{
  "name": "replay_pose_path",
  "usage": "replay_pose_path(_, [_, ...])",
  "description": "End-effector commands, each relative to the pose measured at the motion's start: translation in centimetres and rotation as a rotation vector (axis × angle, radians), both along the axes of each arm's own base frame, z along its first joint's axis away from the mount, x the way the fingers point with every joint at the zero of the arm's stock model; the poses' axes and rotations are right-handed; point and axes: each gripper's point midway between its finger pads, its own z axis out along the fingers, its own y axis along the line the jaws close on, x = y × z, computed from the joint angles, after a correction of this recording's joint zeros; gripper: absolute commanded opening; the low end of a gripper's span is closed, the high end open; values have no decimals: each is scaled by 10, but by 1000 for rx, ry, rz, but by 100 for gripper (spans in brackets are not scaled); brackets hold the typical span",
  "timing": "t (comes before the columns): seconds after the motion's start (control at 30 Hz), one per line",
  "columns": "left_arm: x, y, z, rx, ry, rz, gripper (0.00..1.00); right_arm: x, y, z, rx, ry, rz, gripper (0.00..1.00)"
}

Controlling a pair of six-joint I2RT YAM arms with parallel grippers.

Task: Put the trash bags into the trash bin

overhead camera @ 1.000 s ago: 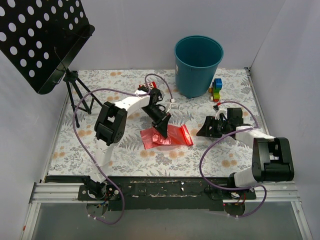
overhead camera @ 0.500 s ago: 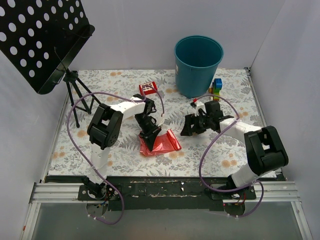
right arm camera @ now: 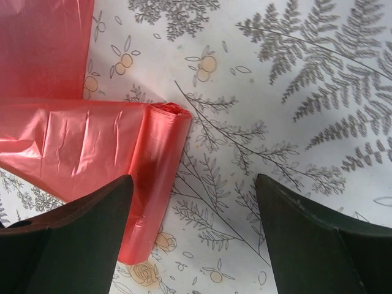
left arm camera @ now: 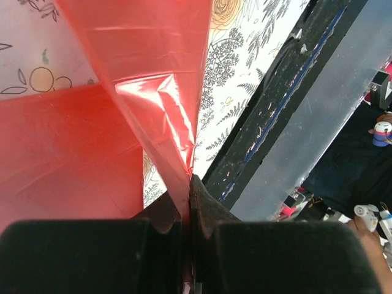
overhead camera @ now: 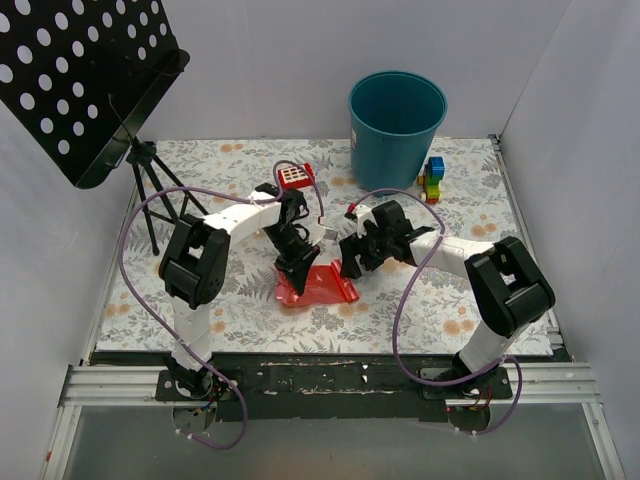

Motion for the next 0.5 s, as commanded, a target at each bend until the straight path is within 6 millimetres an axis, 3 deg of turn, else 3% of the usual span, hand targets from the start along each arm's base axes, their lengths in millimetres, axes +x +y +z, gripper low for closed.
replay_pose_path(0.0, [18,-10,42,-96,-144,12,0,1,8,-3,-24,-11,26,89])
replay_pose_path(0.33, [37,-11,82,-103,-256,-9,0,15,14,0,-16,-9,-28,89])
replay_pose_path(0.47, [37,-1,86,-60,-288,-19,0,22,20,7,9,-16,-41,89])
